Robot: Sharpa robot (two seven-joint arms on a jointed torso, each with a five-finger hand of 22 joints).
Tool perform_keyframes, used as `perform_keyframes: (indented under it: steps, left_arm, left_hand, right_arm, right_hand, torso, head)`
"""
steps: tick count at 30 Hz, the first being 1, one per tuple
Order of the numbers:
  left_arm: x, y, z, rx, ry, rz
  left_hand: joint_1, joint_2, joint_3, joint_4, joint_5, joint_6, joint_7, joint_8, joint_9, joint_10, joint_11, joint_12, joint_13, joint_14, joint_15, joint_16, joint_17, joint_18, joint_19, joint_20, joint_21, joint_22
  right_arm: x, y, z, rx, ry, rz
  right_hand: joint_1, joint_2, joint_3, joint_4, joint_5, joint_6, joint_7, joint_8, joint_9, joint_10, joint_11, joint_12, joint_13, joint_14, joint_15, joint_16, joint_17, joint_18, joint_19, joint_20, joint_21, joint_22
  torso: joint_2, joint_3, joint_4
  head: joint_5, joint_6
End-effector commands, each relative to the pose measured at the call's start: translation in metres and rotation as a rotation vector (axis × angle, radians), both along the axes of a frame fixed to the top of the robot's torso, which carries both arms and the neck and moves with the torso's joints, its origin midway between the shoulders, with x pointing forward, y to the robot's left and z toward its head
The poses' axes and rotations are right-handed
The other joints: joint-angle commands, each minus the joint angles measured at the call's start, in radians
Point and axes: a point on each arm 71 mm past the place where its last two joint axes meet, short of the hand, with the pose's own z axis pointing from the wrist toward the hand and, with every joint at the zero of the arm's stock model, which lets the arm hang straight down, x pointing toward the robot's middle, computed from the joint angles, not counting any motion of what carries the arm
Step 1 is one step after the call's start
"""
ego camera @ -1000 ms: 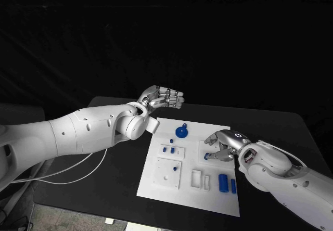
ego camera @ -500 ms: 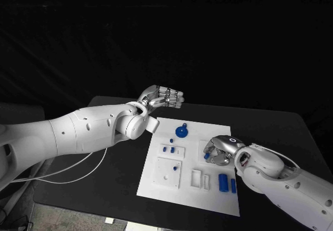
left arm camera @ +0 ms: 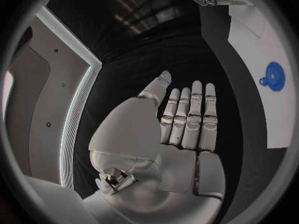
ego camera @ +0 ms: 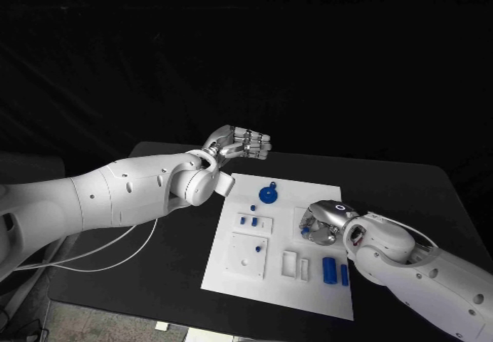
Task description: Assemble the parts on the task board
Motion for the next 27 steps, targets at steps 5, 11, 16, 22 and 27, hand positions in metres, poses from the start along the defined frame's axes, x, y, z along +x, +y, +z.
perform_keyframes:
  steps: [5, 11, 16, 22, 27]
  left_arm:
    - [0.000, -0.001, 0.002, -0.008, -0.003, -0.014]
    - [0.000, -0.001, 0.002, -0.009, -0.004, -0.015]
    - [0.001, 0.000, 0.002, -0.009, -0.006, -0.012]
    - [0.001, 0.001, 0.002, -0.009, -0.008, -0.009]
    - [0.002, 0.002, 0.002, -0.007, -0.009, -0.004]
  left_hand:
    - [-0.003, 0.010, 0.001, -0.005, 0.001, 0.000, 0.002, -0.004, -0.001, 0.001, -0.004, -0.002, 0.000, -0.002, -0.001, -0.002, 0.000, 0.018, 0.003, 0.000, 0.003, -0.001]
    - [-0.006, 0.011, 0.001, -0.002, 0.000, 0.000, 0.003, -0.004, -0.001, 0.001, -0.004, -0.002, 0.000, -0.002, 0.000, -0.002, 0.000, 0.018, 0.003, 0.001, 0.005, -0.003]
    - [-0.012, 0.012, -0.020, 0.015, -0.005, 0.000, 0.001, -0.004, -0.001, 0.000, -0.004, -0.002, 0.000, -0.002, 0.001, -0.002, 0.002, 0.018, 0.003, 0.002, 0.004, -0.007]
    - [-0.007, 0.015, -0.036, 0.023, -0.007, 0.000, 0.001, -0.004, -0.001, 0.000, -0.004, -0.002, 0.000, -0.002, 0.001, -0.002, 0.003, 0.018, 0.005, 0.003, 0.003, -0.012]
    - [-0.007, 0.015, -0.036, 0.023, -0.007, 0.000, 0.001, -0.004, -0.001, 0.000, -0.004, -0.002, 0.000, -0.002, 0.001, -0.002, 0.003, 0.018, 0.005, 0.003, 0.003, -0.012]
  right_arm:
    - [-0.001, 0.001, 0.001, -0.006, -0.064, -0.013]
    - [-0.001, 0.001, 0.004, -0.002, -0.113, -0.027]
    - [-0.002, 0.000, 0.009, 0.028, -0.148, -0.032]
    - [-0.002, -0.002, 0.023, 0.075, -0.185, -0.039]
    - [-0.004, 0.000, 0.040, 0.121, -0.211, -0.034]
  right_hand:
    - [0.033, 0.029, 0.095, -0.030, -0.005, 0.062, -0.008, -0.001, 0.006, 0.075, -0.016, 0.001, 0.003, 0.001, -0.017, 0.005, 0.007, -0.024, -0.006, -0.020, 0.017, 0.023]
    - [0.032, 0.016, 0.145, -0.030, -0.006, 0.082, -0.015, -0.002, 0.007, 0.102, -0.024, 0.000, 0.004, 0.002, -0.024, 0.005, 0.012, -0.027, -0.015, -0.029, 0.037, 0.057]
    - [0.031, 0.014, 0.142, -0.023, -0.006, 0.093, -0.018, -0.002, 0.008, 0.114, -0.028, 0.000, 0.004, 0.004, -0.026, 0.003, 0.014, -0.031, -0.016, -0.031, 0.041, 0.067]
    - [0.040, 0.012, 0.143, -0.018, -0.006, 0.094, -0.018, -0.002, 0.009, 0.116, -0.028, 0.000, 0.004, 0.006, -0.028, 0.001, 0.017, -0.032, -0.017, -0.034, 0.044, 0.081]
    - [0.044, 0.009, 0.144, -0.015, -0.006, 0.096, -0.019, -0.002, 0.009, 0.118, -0.029, 0.000, 0.004, 0.005, -0.029, -0.001, 0.019, -0.031, -0.018, -0.035, 0.044, 0.089]
  torso:
    - [0.000, -0.0002, 0.0002]
    - [0.000, -0.0004, -0.0002]
    - [0.000, -0.0001, 0.0012]
    - [-0.001, -0.0013, 0.0005]
    - [-0.001, -0.0021, -0.0006]
  head:
    - [-0.001, -0.001]
    - [0.000, -0.002]
    - [-0.002, -0.001]
    - [0.001, -0.002]
    - [0.006, -0.003]
